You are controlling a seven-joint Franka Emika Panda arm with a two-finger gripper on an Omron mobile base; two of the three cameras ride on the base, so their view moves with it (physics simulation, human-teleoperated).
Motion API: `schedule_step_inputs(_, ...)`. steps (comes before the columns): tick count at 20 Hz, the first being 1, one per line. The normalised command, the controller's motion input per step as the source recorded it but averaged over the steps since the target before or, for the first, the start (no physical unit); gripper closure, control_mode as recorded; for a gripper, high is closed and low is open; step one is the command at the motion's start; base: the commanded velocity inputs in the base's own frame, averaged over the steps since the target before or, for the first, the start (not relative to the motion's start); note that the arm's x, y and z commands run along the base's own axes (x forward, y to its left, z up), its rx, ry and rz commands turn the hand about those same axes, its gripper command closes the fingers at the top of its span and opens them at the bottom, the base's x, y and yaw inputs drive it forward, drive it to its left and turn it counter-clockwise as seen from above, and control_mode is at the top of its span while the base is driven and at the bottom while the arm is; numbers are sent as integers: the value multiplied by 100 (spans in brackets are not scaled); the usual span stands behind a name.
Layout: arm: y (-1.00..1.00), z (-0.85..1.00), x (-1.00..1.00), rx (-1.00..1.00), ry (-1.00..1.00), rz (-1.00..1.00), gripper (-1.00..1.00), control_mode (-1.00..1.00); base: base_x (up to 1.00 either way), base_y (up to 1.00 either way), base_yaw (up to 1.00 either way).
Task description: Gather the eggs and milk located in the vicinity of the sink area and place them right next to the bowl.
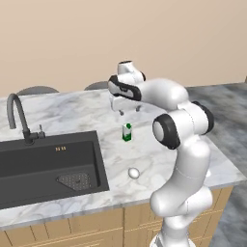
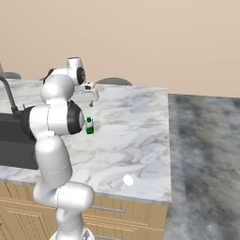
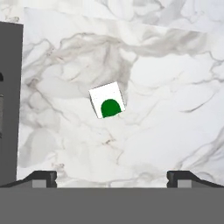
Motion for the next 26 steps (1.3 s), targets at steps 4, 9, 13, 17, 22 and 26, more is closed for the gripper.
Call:
schedule_step_inputs(4,0,-48,19,8,-12,0,-100,-100,0,0,0)
schedule_step_inputs(9,0,-32,19,5,-11,0,-100,-100,0,0,0)
schedule_step_inputs(13,0,-20,17,0,-8,0,-100,-100,0,0,0)
schedule_step_inputs(17,0,-24,11,0,-1,0,-100,-100,0,0,0)
schedule_step_inputs(22,0,-21,0,0,0,0,-100,-100,0,0,0)
schedule_step_inputs(26,0,-34,0,0,0,0,-100,-100,0,0,0)
